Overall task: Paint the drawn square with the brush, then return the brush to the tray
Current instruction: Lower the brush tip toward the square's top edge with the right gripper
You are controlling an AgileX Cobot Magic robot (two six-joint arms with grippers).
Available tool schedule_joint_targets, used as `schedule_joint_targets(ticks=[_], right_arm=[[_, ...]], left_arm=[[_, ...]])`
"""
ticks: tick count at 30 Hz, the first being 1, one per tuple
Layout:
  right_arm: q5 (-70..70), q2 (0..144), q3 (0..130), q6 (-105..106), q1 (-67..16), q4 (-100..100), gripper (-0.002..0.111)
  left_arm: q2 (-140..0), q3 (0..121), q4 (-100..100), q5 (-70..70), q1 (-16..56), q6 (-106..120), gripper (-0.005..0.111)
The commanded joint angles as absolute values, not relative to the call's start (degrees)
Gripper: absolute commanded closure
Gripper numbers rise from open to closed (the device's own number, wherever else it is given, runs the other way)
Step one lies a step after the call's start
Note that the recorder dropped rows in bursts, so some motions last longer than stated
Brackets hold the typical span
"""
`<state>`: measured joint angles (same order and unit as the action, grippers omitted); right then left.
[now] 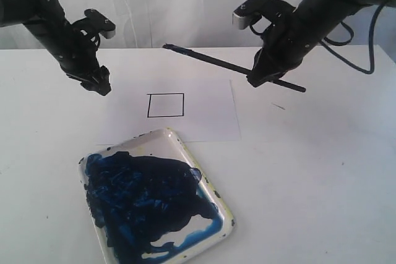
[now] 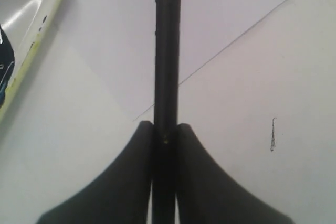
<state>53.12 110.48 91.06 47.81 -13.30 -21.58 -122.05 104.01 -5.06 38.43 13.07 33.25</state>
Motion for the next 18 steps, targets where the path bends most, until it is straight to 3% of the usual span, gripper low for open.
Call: schedule_joint_targets(ticks=[1, 9, 18], right_arm=[[56.2, 112.9, 95.0, 44.5, -12.9, -19.9, 0.108], [58.1, 116.8, 98.7, 44.5, -12.9, -19.5, 0.108], [54.3, 119.5, 99.2, 47.8, -13.1, -19.5, 0.108]], left_arm=[[-125.3, 108.2, -7.1, 40.3, 13.3, 38.6, 0.038], [-128.4, 109.8, -14.8, 42.6, 13.3, 56.6, 0.038], [-129.0, 109.8, -16.8, 40.8, 13.3, 61.9, 0.038]])
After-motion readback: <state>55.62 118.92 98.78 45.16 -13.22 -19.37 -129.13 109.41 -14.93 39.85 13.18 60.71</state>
